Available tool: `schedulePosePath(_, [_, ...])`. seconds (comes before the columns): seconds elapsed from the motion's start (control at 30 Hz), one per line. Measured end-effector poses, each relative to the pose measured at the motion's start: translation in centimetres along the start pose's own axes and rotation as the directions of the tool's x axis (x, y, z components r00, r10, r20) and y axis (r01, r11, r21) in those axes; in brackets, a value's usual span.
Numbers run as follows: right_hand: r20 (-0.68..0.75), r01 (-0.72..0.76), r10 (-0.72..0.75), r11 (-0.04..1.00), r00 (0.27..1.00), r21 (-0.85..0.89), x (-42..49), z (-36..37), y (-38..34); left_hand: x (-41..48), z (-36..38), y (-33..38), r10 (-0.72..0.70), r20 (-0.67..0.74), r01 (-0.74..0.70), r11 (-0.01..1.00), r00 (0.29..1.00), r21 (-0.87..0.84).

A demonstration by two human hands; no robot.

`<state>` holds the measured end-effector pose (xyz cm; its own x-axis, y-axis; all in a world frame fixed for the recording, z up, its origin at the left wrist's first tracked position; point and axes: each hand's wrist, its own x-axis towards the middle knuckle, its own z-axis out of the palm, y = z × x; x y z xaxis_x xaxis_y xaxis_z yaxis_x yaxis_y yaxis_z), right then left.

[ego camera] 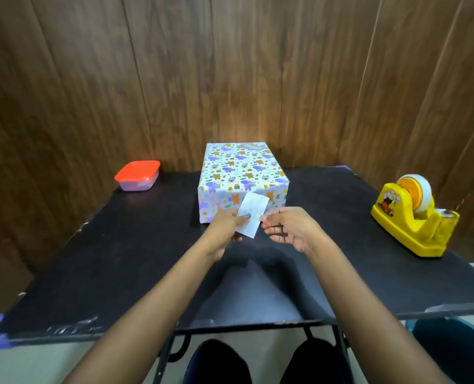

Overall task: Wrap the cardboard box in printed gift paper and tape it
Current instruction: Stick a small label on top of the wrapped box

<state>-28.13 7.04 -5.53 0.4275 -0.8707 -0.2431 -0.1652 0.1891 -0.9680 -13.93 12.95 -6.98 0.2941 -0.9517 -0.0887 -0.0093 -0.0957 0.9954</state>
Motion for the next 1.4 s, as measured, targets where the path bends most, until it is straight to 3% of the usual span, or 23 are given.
schedulePosePath(0.23, [-0.112, 0.157, -0.143, 0.979, 0.983, 0.131, 1.8, -4.0, -1.0, 4.1, 4.5, 1.8, 0.054, 0.009, -0.054, 0.998, 0.998, 0.021])
schedulePosePath(0.47, [-0.237, 0.331, -0.314, 0.943, 0.919, 0.036, 4.3, -8.2, -2.4, 8.3, 8.1, 3.5, 0.086, 0.099, -0.080, 0.995, 0.991, -0.066])
schedulePosePath(0.57, [-0.263, 0.419, -0.436, 0.900, 0.861, -0.120, 5.3, -10.4, -3.2, 10.3, 9.7, 4.6, 0.050, 0.204, -0.017, 0.987, 0.978, -0.163])
schedulePosePath(0.67, [-0.274, 0.482, -0.617, 0.766, 0.738, -0.425, 6.5, -12.3, -4.1, 12.4, 11.1, 6.3, -0.008, 0.268, 0.079, 0.964, 0.963, -0.255])
schedulePosePath(0.77, [-0.143, 0.499, -0.815, 0.471, 0.562, -0.728, 6.9, -13.8, -4.5, 13.5, 12.1, 8.0, -0.089, 0.341, 0.193, 0.939, 0.936, -0.284])
schedulePosePath(0.8, [-0.104, 0.486, -0.844, 0.399, 0.526, -0.778, 6.9, -14.2, -4.6, 13.7, 12.4, 8.8, -0.118, 0.368, 0.230, 0.933, 0.922, -0.276])
schedulePosePath(0.9, [-0.076, 0.440, -0.877, 0.311, 0.475, -0.842, 6.1, -15.2, -5.2, 13.9, 13.7, 10.4, -0.172, 0.385, 0.248, 0.956, 0.907, -0.157])
schedulePosePath(0.97, [-0.096, 0.412, -0.843, 0.354, 0.530, -0.840, 5.4, -16.2, -6.4, 14.2, 14.7, 12.4, -0.201, 0.376, 0.250, 0.964, 0.904, -0.085])
schedulePosePath(1.03, [-0.209, 0.389, -0.763, 0.520, 0.612, -0.760, 3.8, -17.0, -7.8, 14.1, 15.6, 13.9, -0.203, 0.375, 0.235, 0.971, 0.904, -0.042])
schedulePosePath(1.1, [-0.394, 0.351, -0.574, 0.787, 0.718, -0.508, 2.2, -17.7, -9.5, 13.9, 16.3, 15.3, -0.164, 0.371, 0.172, 0.985, 0.914, 0.011])
schedulePosePath(1.17, [-0.514, 0.234, -0.309, 0.950, 0.800, -0.207, 0.5, -18.7, -11.6, 13.5, 17.6, 16.9, -0.119, 0.401, 0.095, 0.992, 0.908, 0.081])
schedulePosePath(1.2, [-0.518, 0.190, -0.244, 0.969, 0.820, -0.155, -0.1, -19.1, -12.2, 13.1, 18.3, 17.3, -0.091, 0.416, 0.050, 0.993, 0.905, 0.109])
schedulePosePath(1.3, [-0.516, 0.048, -0.188, 0.961, 0.836, -0.273, -1.0, -21.2, -12.9, 12.2, 21.3, 18.2, -0.044, 0.480, -0.044, 0.984, 0.876, 0.170])
schedulePosePath(1.4, [-0.552, -0.007, -0.139, 0.967, 0.822, -0.255, -1.8, -24.0, -12.3, 11.4, 24.5, 18.0, -0.032, 0.524, -0.049, 0.989, 0.851, 0.140])
